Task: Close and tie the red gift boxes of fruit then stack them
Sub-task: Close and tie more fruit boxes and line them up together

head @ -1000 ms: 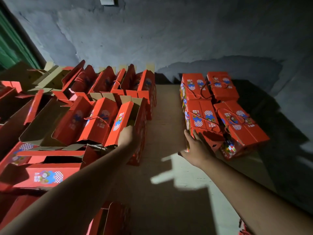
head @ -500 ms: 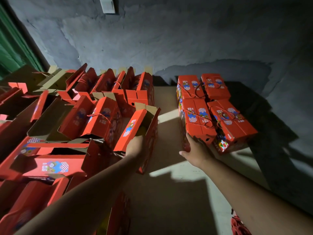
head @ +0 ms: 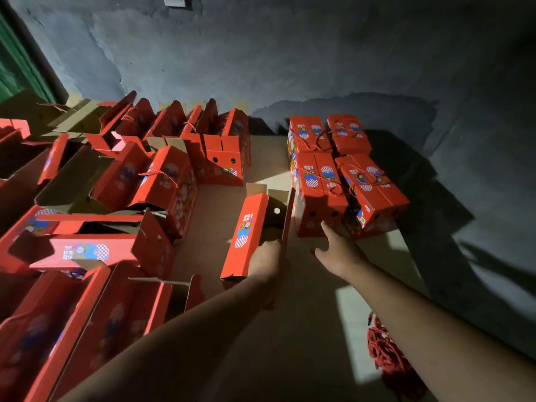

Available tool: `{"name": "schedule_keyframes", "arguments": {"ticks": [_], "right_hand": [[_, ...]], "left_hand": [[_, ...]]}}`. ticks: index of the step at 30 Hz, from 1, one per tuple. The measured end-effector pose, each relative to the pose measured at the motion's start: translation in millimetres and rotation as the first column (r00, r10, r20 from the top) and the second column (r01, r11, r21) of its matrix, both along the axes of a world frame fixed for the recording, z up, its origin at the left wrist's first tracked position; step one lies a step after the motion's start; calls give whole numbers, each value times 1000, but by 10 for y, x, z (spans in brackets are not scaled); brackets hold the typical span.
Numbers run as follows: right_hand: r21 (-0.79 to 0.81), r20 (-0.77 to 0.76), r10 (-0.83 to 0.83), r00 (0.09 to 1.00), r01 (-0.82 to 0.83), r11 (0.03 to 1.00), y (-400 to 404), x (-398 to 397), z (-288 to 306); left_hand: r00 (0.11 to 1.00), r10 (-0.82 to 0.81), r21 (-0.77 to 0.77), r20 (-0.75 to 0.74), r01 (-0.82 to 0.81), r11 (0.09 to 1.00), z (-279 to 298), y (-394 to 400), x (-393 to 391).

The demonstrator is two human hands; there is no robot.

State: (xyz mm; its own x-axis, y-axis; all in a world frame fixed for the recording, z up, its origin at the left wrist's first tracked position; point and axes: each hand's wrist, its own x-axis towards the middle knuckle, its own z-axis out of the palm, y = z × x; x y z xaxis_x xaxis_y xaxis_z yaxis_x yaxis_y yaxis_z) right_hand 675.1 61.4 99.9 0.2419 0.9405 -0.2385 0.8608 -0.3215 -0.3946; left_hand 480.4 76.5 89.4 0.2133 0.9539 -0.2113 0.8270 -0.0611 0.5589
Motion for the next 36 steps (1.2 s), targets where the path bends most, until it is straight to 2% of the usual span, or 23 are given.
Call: {"name": "schedule_keyframes", "arguments": {"ticks": [5,9,13,15,17,19,25,31,36], "right_hand": [[-28,-108,-115,987,112,993,-234,100,-64],[-59,-252,-279,927,273,960,-363,199,-92],[-76,-351,-482,803,488,869,-514,352,-69],[-114,-408,-565,717,574,811,-595,440,-55],[-145,-439,-606,663,613,776,-663,534,-50],[-174,-437,-632,640,629,758,-723,623,-59],[-324,-461,-653,601,572,754,-938,715,-62],[-395,-516,-598,614,449,802,-1230,529,-241],[-365,-595,-617,515,511,778,-1492,423,-254]], "left_hand": [[994,-103,34,-25,104,994,-20,-396,137],[986,-161,103,-47,165,981,-75,-763,219],[972,-233,274,22,218,937,-114,-1110,133],[962,-272,263,30,255,930,-105,-1253,34],[957,-286,221,-50,290,931,-119,-1373,-95],[936,-322,212,-143,347,914,-94,-1493,-244],[892,-370,170,-259,419,892,9,-1719,-704],[891,-391,201,-232,437,877,26,-1850,-1014],[891,-373,258,-258,436,862,45,-1875,-1032]]}}
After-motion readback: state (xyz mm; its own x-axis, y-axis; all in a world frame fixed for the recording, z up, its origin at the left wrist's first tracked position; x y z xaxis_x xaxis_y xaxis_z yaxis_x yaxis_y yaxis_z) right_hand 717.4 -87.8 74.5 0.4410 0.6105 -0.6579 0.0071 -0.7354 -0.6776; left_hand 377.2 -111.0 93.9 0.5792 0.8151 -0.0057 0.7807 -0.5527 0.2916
